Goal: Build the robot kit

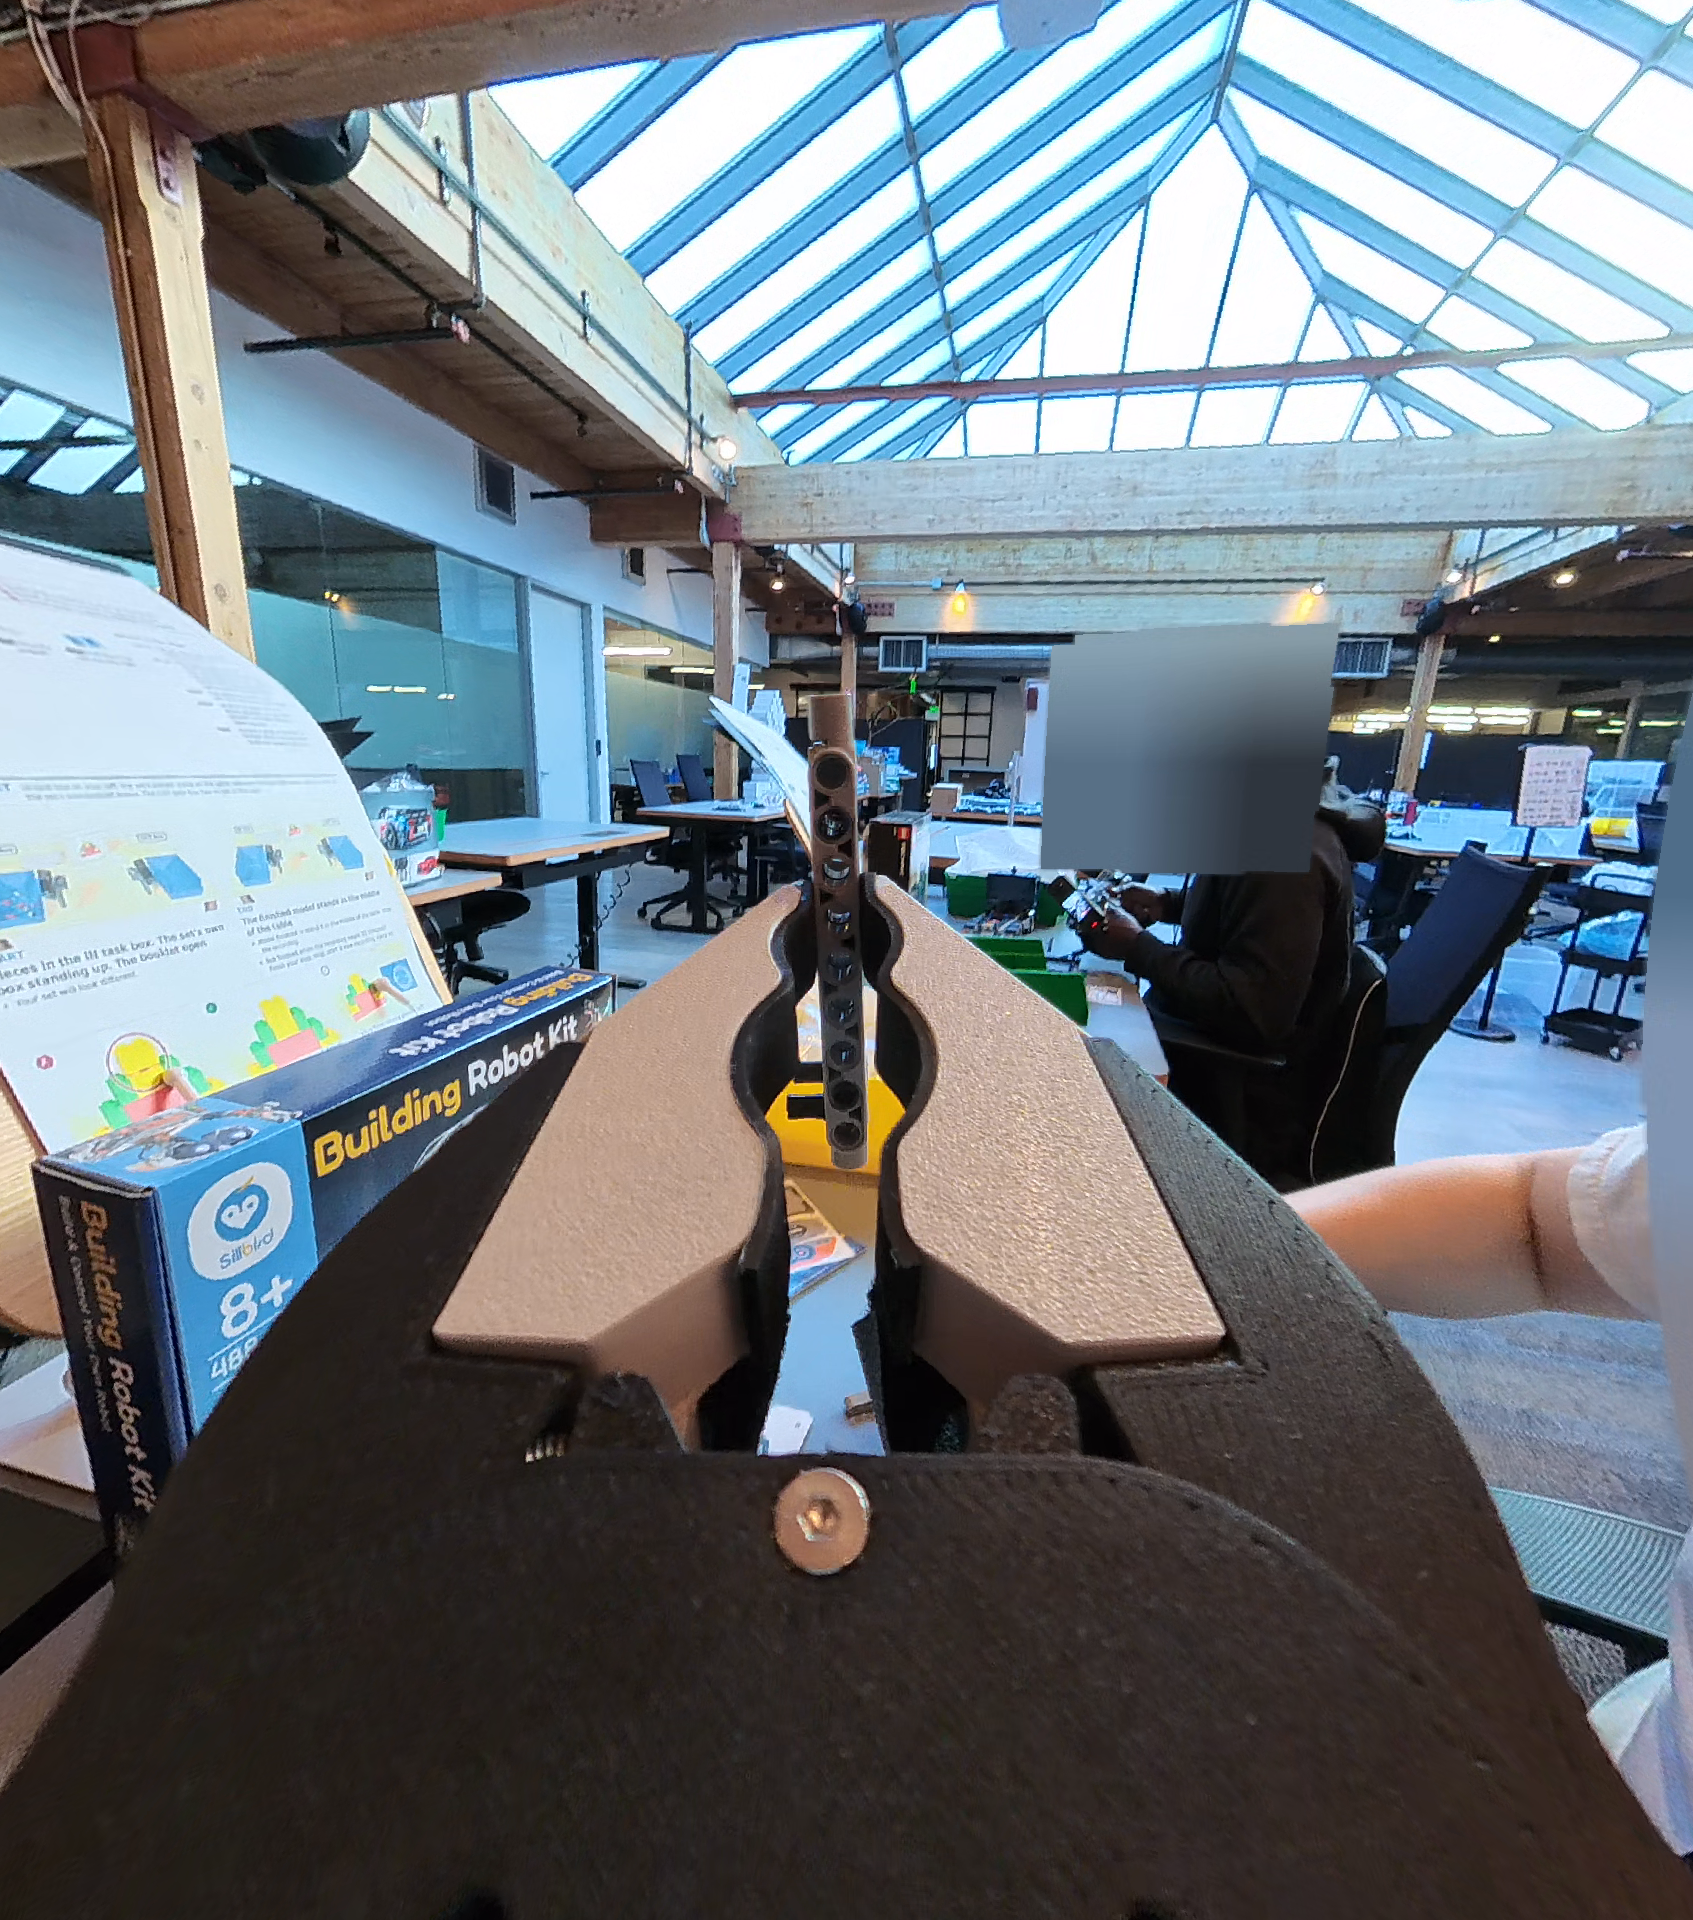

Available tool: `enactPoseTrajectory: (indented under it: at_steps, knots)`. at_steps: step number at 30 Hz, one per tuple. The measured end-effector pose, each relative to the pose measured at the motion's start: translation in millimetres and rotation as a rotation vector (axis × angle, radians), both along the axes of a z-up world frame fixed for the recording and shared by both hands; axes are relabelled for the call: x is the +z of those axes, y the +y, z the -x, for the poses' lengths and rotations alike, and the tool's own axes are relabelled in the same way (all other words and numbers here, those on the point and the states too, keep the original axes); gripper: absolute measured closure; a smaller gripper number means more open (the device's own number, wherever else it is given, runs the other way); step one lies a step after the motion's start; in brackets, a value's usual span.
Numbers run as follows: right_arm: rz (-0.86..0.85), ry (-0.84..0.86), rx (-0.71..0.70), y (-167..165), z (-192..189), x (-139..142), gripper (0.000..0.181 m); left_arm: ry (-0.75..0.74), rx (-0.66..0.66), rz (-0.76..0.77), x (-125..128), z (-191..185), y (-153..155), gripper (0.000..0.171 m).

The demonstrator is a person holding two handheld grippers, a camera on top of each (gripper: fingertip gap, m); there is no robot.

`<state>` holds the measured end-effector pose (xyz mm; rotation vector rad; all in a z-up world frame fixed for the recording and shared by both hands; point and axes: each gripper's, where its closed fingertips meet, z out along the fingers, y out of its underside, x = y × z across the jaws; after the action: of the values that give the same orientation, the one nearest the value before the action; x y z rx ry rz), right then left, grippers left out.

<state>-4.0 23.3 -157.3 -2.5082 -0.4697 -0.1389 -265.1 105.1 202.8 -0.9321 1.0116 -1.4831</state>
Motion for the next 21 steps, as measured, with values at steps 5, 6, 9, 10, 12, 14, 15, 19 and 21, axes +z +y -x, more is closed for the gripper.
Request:
enactPoseTrajectory:
  at_steps: [5,6,9,10,12,14,15,19,21]
  knots:
    - [-0.082,-0.396,0.064,4.9,-5.1,12.7,0.174,0.079,0.068,-0.001,-11.7,-16.0,9.5,0.167]
    - [-0.095,-0.435,0.072,5.6,-4.0,14.6,0.174,0.090,0.067,-0.004,-13.1,-18.7,8.7,0.167]
    - [-0.102,-0.466,0.075,5.5,-0.9,14.8,0.174,0.101,0.054,-0.016,-13.3,-23.6,3.5,0.167]
    - [-0.102,-0.478,0.072,5.6,-2.2,15.1,0.174,0.105,0.054,-0.021,-13.4,-24.6,2.3,0.167]
    - [-0.103,-0.492,0.074,5.6,-3.8,15.7,0.174,0.116,0.055,-0.031,-14.4,-26.3,0.5,0.167]
    - [-0.102,-0.507,0.071,5.2,-5.6,16.5,0.174,0.125,0.058,-0.036,-15.3,-27.3,0.3,0.167]
    - [-0.103,-0.513,0.073,5.1,-6.0,17.1,0.174,0.127,0.059,-0.036,-15.7,-27.6,0.5,0.167]
    - [-0.107,-0.522,0.071,4.8,-7.3,17.9,0.174,0.148,0.074,-0.034,-19.1,-29.9,3.7,0.167]
    - [-0.104,-0.531,0.070,4.7,-8.9,17.2,0.174,0.171,0.100,-0.036,-22.8,-32.5,7.6,0.167]
